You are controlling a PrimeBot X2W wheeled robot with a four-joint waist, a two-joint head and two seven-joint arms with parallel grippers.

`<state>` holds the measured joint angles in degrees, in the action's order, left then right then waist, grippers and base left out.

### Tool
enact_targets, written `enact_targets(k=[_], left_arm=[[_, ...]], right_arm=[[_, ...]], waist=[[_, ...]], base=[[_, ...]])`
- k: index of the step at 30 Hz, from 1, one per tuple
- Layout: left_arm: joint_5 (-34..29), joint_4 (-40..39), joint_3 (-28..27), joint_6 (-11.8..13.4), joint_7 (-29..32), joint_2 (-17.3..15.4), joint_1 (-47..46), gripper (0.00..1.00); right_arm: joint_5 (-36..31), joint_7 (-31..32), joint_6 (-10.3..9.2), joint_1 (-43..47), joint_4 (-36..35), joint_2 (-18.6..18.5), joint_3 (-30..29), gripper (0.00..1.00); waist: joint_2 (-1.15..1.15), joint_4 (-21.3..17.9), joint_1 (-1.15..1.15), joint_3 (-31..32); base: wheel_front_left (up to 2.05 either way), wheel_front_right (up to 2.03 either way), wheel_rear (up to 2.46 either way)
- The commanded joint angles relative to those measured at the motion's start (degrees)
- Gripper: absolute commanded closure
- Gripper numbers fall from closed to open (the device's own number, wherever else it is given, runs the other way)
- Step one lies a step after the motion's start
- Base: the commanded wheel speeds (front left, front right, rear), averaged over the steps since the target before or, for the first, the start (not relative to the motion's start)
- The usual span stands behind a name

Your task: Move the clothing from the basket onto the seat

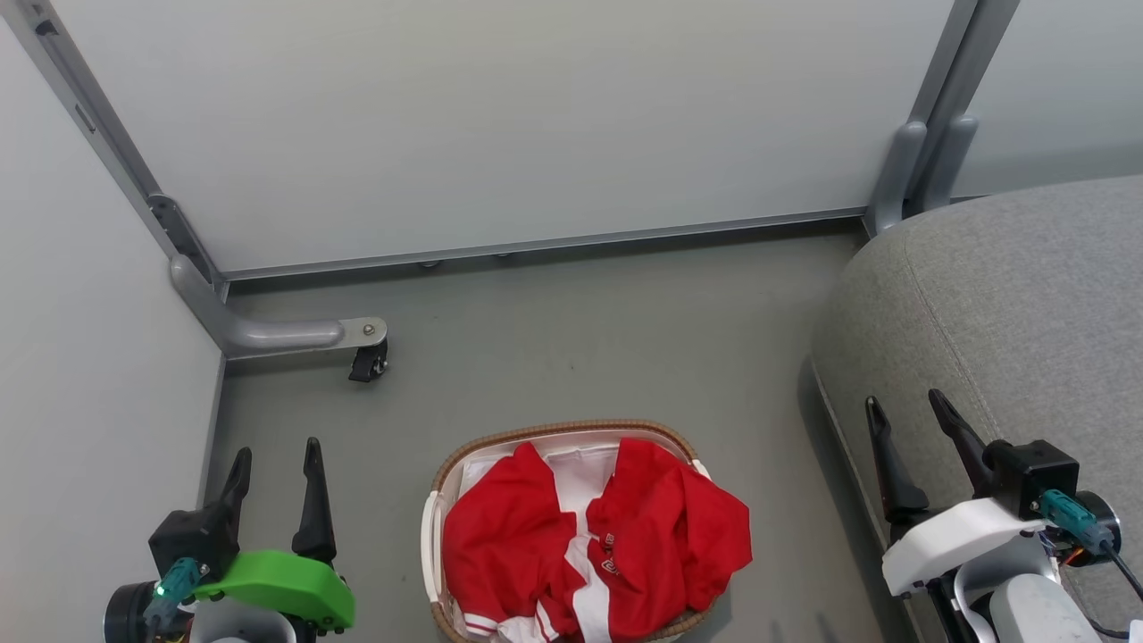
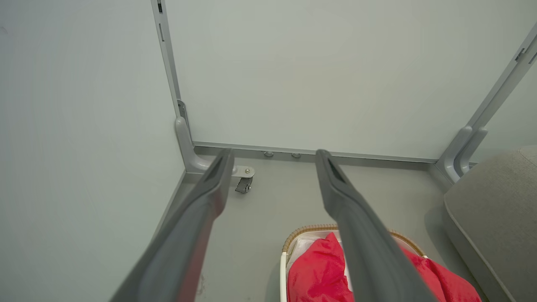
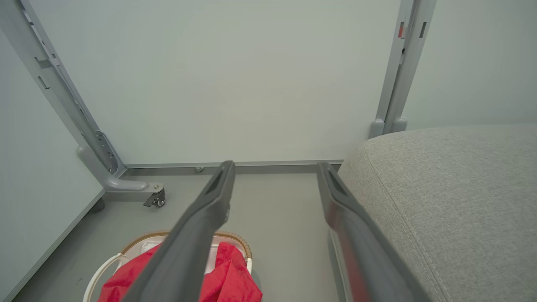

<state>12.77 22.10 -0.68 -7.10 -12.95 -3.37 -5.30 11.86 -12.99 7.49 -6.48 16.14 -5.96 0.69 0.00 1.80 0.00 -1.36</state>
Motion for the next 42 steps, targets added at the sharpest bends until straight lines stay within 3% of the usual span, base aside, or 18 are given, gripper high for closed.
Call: enact_targets(k=[1, 10, 16, 24, 42], left_arm=[[-1.5, -0.2, -0.2, -0.3, -0.6, -0.1, 0.4, 0.0], [-4.0, -0.2, -0.2, -0.4, -1.5, 0.2, 0.6, 0.0], [-5.5, -0.1, 0.8, -0.4, -2.1, 0.3, -1.3, 0.0], [-3.6, 2.2, 3.4, -0.4, -2.2, 0.1, -7.0, 0.0], [-0.9, 10.8, 17.1, -0.4, -2.2, -5.2, -27.3, 0.0]], right_arm=[[-1.2, -0.5, 0.0, -0.2, 0.1, 0.0, -0.2, 0.0], [-4.4, -1.4, 0.0, 0.1, -0.1, 0.2, -0.2, 0.0], [-6.9, -2.1, -0.01, -1.8, -1.3, 0.2, 0.4, 0.0], [-7.1, -2.3, -0.01, -6.5, -4.2, 0.9, 1.6, 0.0], [-5.9, -2.3, -0.02, -19.8, -10.3, 3.0, 6.6, 0.0]], waist=[[0.0, 0.0, 0.0, 0.0], [0.0, -0.1, 0.0, -0.4], [0.0, -0.9, 0.0, -3.9], [0.0, -3.6, 0.0, -12.8], [0.0, -11.7, 0.0, -34.2]], base=[[0.0, 0.0, 0.0], [0.0, 0.0, 0.0], [0.0, 0.0, 0.0], [0.0, 0.0, 0.0], [0.0, 0.0, 0.0]])
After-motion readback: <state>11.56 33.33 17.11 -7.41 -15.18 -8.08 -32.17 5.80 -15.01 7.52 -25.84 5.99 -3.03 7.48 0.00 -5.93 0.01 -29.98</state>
